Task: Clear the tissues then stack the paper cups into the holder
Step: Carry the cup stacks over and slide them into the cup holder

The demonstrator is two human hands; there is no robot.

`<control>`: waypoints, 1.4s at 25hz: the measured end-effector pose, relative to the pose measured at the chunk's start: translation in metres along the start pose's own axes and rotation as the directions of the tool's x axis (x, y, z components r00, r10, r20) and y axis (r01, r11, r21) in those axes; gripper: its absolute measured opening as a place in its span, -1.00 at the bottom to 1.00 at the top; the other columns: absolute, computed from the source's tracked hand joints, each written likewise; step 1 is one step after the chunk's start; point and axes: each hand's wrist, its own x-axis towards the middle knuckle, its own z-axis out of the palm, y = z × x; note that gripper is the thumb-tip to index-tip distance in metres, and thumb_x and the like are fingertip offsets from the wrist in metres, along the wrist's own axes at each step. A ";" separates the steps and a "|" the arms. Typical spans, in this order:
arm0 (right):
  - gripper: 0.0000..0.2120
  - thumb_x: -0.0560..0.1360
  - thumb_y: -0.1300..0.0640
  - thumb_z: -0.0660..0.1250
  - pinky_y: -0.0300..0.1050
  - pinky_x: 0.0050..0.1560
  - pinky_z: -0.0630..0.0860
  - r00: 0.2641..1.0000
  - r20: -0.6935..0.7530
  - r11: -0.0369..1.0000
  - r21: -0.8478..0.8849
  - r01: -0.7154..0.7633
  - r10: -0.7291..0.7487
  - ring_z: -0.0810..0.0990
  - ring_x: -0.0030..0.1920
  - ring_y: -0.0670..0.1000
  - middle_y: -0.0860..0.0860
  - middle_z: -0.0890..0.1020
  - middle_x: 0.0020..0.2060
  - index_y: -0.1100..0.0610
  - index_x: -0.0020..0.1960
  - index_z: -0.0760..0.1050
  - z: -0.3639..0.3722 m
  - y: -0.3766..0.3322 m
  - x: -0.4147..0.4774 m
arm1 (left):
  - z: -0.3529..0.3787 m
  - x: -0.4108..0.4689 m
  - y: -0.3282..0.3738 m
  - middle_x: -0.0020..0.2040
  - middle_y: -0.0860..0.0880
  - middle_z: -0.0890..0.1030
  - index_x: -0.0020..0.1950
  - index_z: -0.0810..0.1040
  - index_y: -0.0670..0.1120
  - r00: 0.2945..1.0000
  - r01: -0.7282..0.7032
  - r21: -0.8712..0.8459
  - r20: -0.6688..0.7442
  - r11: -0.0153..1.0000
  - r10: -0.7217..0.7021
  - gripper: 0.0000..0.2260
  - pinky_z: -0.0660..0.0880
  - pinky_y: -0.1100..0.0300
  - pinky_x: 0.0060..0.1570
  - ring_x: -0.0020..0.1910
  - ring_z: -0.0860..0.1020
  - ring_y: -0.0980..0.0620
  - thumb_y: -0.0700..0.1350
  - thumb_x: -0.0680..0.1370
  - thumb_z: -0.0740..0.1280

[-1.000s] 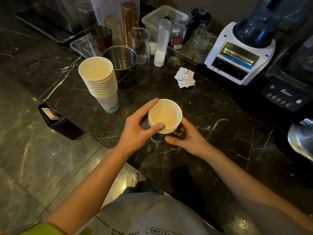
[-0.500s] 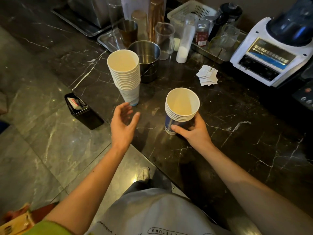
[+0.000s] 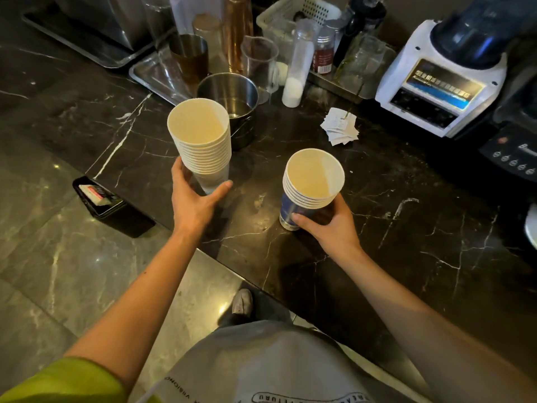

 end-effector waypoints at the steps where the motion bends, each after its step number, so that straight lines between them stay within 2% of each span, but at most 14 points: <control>1: -0.33 0.18 -0.11 0.62 -0.45 0.12 0.43 1.000 -0.017 1.000 -0.007 0.006 -0.006 0.49 0.19 -0.36 -0.44 0.57 0.07 -0.32 0.18 0.38 0.001 0.001 -0.003 | -0.001 0.006 -0.001 0.52 0.00 0.33 0.55 0.14 0.01 1.000 -0.015 -0.010 0.025 1.000 0.015 -0.12 0.32 0.00 0.46 0.47 0.34 0.01 0.04 0.38 0.57; 3: -0.34 0.24 -0.01 0.63 -0.60 -0.04 0.39 0.997 -0.082 1.000 0.022 -0.010 0.012 0.46 0.12 -0.48 -0.52 0.54 0.03 -0.27 0.21 0.38 0.005 0.002 -0.007 | -0.004 0.017 -0.002 0.49 0.00 0.36 0.54 0.16 -0.01 0.997 -0.025 -0.012 0.079 1.000 0.026 -0.15 0.34 0.00 0.44 0.45 0.36 0.02 0.02 0.39 0.57; 7: -0.35 0.25 0.03 0.63 -0.63 -0.06 0.37 0.986 -0.163 0.998 0.058 -0.034 0.043 0.45 0.10 -0.51 -0.54 0.53 0.02 -0.29 0.20 0.38 0.007 0.004 -0.020 | -0.008 0.027 -0.004 0.46 0.02 0.39 0.52 0.19 -0.01 0.991 -0.048 -0.007 0.122 0.999 0.049 -0.22 0.35 0.01 0.43 0.39 0.37 0.09 -0.05 0.42 0.55; 12: -0.30 0.15 -0.19 0.61 -0.34 0.16 0.46 0.953 -0.291 0.993 0.107 -0.056 0.085 0.48 0.20 -0.40 -0.46 0.54 0.11 -0.38 0.20 0.38 0.004 0.005 -0.035 | -0.004 0.025 -0.003 0.34 0.17 0.43 0.48 0.26 0.02 0.974 -0.100 -0.035 0.200 0.994 0.105 -0.26 0.40 0.17 0.33 0.32 0.43 0.18 -0.07 0.40 0.57; 16: -0.34 0.18 -0.17 0.62 -0.46 0.04 0.48 0.906 -0.416 0.987 0.158 -0.010 0.076 0.48 0.18 -0.41 -0.49 0.54 0.10 -0.47 0.14 0.37 -0.011 0.005 -0.061 | 0.028 -0.002 0.011 0.24 0.30 0.49 0.42 0.34 0.05 0.916 -0.132 -0.122 0.364 0.984 0.168 -0.27 0.44 0.41 0.23 0.26 0.48 0.35 -0.04 0.34 0.60; 21: -0.32 0.21 -0.13 0.61 -0.38 0.09 0.50 0.799 -0.598 0.976 0.203 0.075 0.062 0.50 0.22 -0.32 -0.44 0.55 0.13 -0.30 0.24 0.37 -0.056 0.016 -0.126 | 0.084 -0.055 0.036 0.23 0.38 0.50 0.43 0.33 0.11 0.778 -0.226 -0.168 0.562 0.959 0.282 -0.25 0.47 0.26 0.28 0.31 0.48 0.27 0.01 0.33 0.61; 23: -0.32 0.25 -0.02 0.63 -0.40 0.09 0.50 0.711 -0.701 0.975 0.190 0.112 0.055 0.53 0.22 -0.28 -0.39 0.57 0.14 -0.24 0.26 0.38 -0.085 0.029 -0.174 | 0.117 -0.096 0.050 0.22 0.37 0.50 0.40 0.33 0.16 0.684 -0.300 -0.182 0.644 0.937 0.344 -0.26 0.47 0.16 0.30 0.29 0.49 0.26 0.02 0.32 0.62; 26: -0.31 0.28 0.14 0.62 -0.15 0.22 0.52 0.596 -0.802 0.982 0.149 0.117 0.051 0.55 0.25 -0.13 -0.24 0.59 0.18 -0.15 0.29 0.39 -0.115 0.047 -0.237 | 0.154 -0.156 0.067 0.18 0.41 0.50 0.36 0.33 0.21 0.586 -0.298 -0.212 0.729 0.931 0.354 -0.24 0.44 0.08 0.36 0.29 0.49 0.24 0.02 0.27 0.64; 27: -0.30 0.29 0.16 0.62 -0.11 0.25 0.50 0.513 -0.857 0.985 0.127 0.120 0.048 0.54 0.27 -0.10 -0.19 0.58 0.21 -0.10 0.32 0.40 -0.131 0.056 -0.277 | 0.172 -0.195 0.074 0.16 0.44 0.50 0.35 0.34 0.24 0.512 -0.304 -0.241 0.775 0.922 0.371 -0.24 0.43 0.11 0.37 0.28 0.48 0.28 0.05 0.25 0.63; 29: -0.29 0.30 0.21 0.61 -0.24 0.20 0.49 0.370 -0.926 0.987 0.121 0.106 0.073 0.54 0.24 -0.18 -0.23 0.59 0.19 0.01 0.36 0.40 -0.156 0.077 -0.358 | 0.205 -0.273 0.080 0.17 0.42 0.53 0.31 0.37 0.25 0.374 -0.309 -0.265 0.849 0.913 0.373 -0.26 0.43 0.12 0.36 0.28 0.48 0.30 0.14 0.21 0.61; 30: -0.30 0.30 0.24 0.61 -0.34 0.14 0.48 0.361 -0.928 0.988 0.127 0.088 0.087 0.55 0.19 -0.24 -0.29 0.59 0.16 0.03 0.35 0.40 -0.156 0.081 -0.361 | 0.204 -0.274 0.082 0.18 0.37 0.54 0.32 0.38 0.21 0.371 -0.287 -0.264 0.856 0.921 0.361 -0.25 0.43 0.10 0.35 0.28 0.49 0.27 0.16 0.19 0.61; 31: -0.31 0.30 0.25 0.60 -0.39 0.09 0.48 0.295 -0.951 0.990 0.119 0.070 0.093 0.55 0.16 -0.28 -0.31 0.59 0.14 0.03 0.35 0.40 -0.161 0.092 -0.396 | 0.215 -0.307 0.087 0.18 0.33 0.55 0.32 0.39 0.19 0.325 -0.298 -0.268 0.874 0.916 0.361 -0.23 0.44 0.09 0.34 0.27 0.50 0.26 0.17 0.18 0.61; 32: -0.30 0.31 0.24 0.60 -0.40 0.08 0.48 0.159 -0.981 0.992 0.122 0.036 0.115 0.55 0.16 -0.27 -0.28 0.58 0.15 0.04 0.36 0.39 -0.171 0.103 -0.455 | 0.236 -0.366 0.090 0.17 0.33 0.55 0.32 0.39 0.19 0.208 -0.313 -0.312 0.899 0.897 0.385 -0.22 0.46 0.11 0.33 0.25 0.51 0.27 0.18 0.16 0.61; 35: -0.26 0.32 0.20 0.60 -0.28 0.16 0.51 -0.036 -0.988 0.989 0.148 -0.010 0.148 0.54 0.20 -0.18 -0.11 0.56 0.24 0.05 0.42 0.36 -0.176 0.122 -0.544 | 0.258 -0.453 0.099 0.20 0.22 0.59 0.33 0.42 0.13 0.013 -0.262 -0.345 0.932 0.901 0.361 -0.19 0.50 0.12 0.29 0.25 0.55 0.21 0.12 0.14 0.64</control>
